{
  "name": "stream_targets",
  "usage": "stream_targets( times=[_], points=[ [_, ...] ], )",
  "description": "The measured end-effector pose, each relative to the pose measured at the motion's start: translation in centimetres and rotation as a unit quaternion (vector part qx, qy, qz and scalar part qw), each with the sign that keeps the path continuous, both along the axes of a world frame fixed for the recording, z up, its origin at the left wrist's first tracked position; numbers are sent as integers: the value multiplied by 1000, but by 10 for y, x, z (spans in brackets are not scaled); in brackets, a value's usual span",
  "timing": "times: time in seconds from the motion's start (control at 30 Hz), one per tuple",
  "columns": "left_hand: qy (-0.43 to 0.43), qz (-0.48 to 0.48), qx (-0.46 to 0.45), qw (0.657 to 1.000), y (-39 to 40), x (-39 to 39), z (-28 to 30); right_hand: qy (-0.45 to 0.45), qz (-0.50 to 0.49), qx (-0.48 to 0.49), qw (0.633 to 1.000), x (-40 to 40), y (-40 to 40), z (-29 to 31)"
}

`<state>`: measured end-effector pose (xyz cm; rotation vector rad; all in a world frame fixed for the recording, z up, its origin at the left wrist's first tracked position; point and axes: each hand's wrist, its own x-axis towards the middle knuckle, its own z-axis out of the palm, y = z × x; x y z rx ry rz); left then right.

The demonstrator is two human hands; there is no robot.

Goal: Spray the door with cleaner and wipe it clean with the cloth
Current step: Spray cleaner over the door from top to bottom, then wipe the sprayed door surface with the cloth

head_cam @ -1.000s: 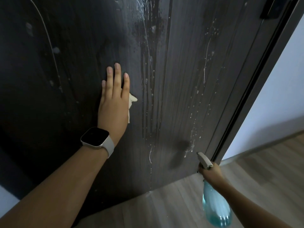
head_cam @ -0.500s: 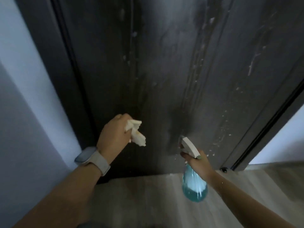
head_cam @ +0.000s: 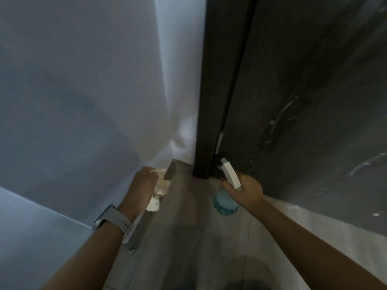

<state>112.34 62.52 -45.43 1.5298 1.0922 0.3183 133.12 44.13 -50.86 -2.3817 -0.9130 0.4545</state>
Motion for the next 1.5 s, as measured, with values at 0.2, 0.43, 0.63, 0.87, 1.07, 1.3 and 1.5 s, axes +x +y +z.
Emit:
stream_targets(
  times=[0.2,0.43,0.63,0.87,1.07,1.3,1.5],
  points=[
    [-21,36,-24,999,-2,-17,-55,113,34,16,993,-12,72,-51],
    [-9,57,56,997,-9,-28,-95,129,67,28,989,-31,124,-77],
    [-25,79,25,996,-16,-29,-95,183,36,65,980,-29,142,-81],
    [-145,22,-87,985,-18,-15,-44,347,-70,220,909,-60,67,6],
    [-220,-53,-81,971,-37,17,26,321,-21,343,883,-86,23,80],
    [-163,-80,-75,980,-59,60,101,205,-91,389,894,-59,7,137],
    [-147,-117,-60,980,-75,73,182,272,-193,415,847,-50,-27,217]
  ],
)
